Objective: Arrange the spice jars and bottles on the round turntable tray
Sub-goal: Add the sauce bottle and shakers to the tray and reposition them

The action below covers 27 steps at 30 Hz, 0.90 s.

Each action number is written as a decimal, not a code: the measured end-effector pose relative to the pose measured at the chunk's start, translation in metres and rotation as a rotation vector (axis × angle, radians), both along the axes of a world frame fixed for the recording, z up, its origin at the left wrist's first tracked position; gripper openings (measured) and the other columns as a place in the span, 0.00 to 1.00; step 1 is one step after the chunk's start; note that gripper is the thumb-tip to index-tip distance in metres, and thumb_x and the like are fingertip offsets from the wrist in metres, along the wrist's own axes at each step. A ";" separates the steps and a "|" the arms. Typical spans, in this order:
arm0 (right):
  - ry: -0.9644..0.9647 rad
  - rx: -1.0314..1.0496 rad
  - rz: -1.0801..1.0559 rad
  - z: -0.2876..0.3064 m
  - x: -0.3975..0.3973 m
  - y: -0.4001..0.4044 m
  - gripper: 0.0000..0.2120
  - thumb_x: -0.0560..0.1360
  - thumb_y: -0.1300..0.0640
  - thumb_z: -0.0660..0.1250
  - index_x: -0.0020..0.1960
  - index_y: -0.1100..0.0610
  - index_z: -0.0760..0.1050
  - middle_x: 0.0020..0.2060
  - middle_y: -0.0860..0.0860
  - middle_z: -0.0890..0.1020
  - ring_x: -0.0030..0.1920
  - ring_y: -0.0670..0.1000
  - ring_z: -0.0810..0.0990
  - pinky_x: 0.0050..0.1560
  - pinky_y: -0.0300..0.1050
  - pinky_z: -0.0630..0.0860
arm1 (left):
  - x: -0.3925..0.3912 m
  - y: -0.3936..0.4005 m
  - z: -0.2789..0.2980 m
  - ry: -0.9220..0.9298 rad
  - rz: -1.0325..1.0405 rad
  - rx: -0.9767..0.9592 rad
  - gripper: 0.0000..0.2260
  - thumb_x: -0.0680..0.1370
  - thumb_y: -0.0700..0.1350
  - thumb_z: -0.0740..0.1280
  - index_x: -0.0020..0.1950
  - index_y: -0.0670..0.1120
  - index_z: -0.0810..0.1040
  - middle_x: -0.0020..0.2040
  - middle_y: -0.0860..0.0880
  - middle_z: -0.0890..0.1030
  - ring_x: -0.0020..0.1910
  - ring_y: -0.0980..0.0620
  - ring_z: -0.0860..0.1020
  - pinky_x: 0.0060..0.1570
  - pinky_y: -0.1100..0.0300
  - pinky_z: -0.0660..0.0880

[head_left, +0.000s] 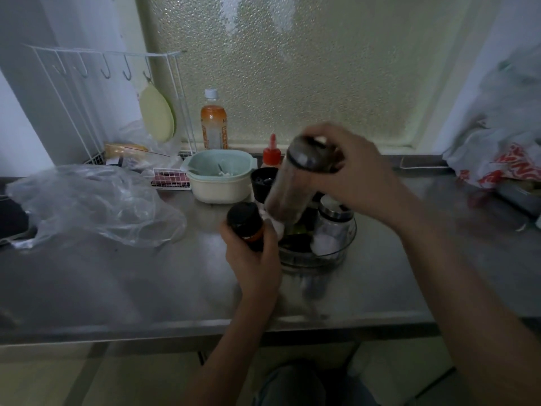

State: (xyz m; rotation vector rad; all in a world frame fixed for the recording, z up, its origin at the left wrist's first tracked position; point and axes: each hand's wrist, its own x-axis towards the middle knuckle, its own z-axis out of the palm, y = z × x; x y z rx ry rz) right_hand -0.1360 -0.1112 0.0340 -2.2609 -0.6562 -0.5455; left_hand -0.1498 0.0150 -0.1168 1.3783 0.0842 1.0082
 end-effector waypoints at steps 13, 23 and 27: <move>-0.054 -0.359 -0.277 -0.057 0.007 -0.005 0.35 0.62 0.24 0.53 0.61 0.41 0.71 0.52 0.48 0.81 0.58 0.54 0.74 0.65 0.57 0.60 | 0.000 -0.001 0.001 0.007 -0.073 0.149 0.14 0.71 0.53 0.65 0.50 0.69 0.65 0.40 0.57 0.78 0.38 0.65 0.78 0.33 0.75 0.71; -0.060 -0.580 -0.305 -0.069 0.007 -0.009 0.36 0.61 0.23 0.51 0.61 0.41 0.71 0.54 0.47 0.80 0.62 0.54 0.67 0.68 0.65 0.51 | 0.001 -0.002 -0.002 0.013 -0.114 0.228 0.14 0.71 0.56 0.65 0.51 0.70 0.64 0.40 0.56 0.79 0.38 0.61 0.79 0.34 0.72 0.73; -0.007 -0.428 -0.296 -0.048 0.021 -0.013 0.32 0.66 0.25 0.47 0.55 0.42 0.77 0.60 0.44 0.77 0.63 0.53 0.69 0.69 0.65 0.56 | 0.001 -0.002 -0.001 -0.004 -0.106 0.218 0.14 0.71 0.52 0.65 0.50 0.69 0.65 0.37 0.56 0.78 0.36 0.64 0.79 0.31 0.75 0.71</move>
